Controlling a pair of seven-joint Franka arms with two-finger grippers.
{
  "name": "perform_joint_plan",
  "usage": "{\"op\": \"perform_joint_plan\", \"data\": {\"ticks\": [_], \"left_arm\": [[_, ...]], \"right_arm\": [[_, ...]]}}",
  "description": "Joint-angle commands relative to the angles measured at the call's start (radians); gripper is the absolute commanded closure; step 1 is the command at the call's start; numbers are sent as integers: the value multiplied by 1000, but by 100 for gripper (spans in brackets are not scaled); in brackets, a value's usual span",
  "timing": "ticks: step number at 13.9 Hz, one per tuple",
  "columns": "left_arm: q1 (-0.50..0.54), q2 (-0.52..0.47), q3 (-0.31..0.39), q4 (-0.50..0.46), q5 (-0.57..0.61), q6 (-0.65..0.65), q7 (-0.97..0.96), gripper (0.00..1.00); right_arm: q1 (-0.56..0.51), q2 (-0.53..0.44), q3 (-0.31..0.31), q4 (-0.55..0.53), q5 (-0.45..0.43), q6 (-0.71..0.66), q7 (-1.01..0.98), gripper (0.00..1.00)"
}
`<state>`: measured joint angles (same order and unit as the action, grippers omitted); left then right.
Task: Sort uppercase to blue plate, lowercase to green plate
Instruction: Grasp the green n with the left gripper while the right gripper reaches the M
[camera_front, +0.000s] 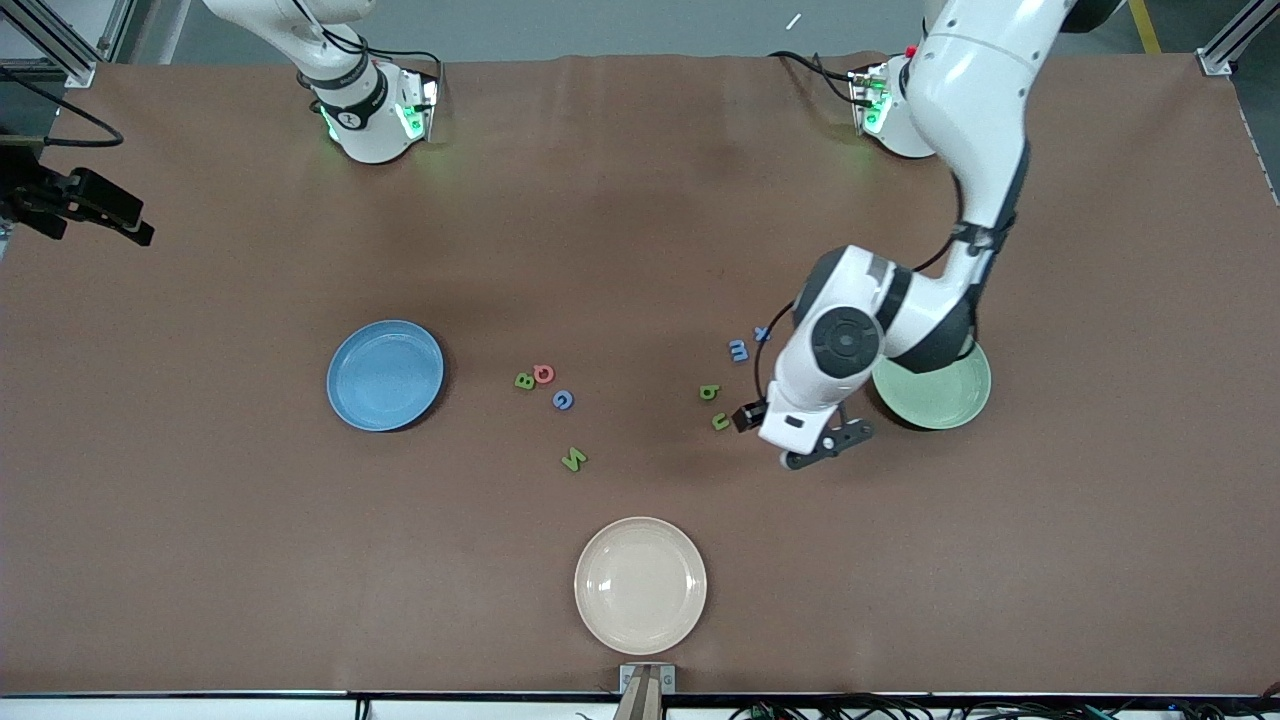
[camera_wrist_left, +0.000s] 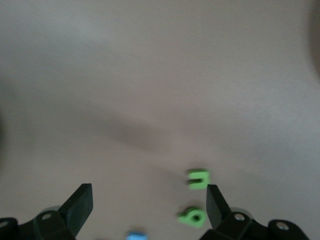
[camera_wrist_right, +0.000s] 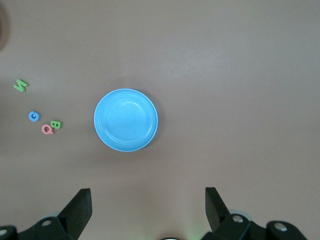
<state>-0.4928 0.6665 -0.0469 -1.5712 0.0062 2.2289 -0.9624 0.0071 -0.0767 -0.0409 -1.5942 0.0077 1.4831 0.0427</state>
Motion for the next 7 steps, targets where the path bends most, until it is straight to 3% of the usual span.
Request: {"op": "perform_joint_plan", "data": {"ticks": [1,7], "left_arm": [[-38,37,7,20,67,54,-122,0],[-76,136,10,31,69,144,-125,0]], "right_arm": [[8,-32,-5,-38,-18,20,-41,0],[8,-31,-5,-29,0,25,-32,0]]}}
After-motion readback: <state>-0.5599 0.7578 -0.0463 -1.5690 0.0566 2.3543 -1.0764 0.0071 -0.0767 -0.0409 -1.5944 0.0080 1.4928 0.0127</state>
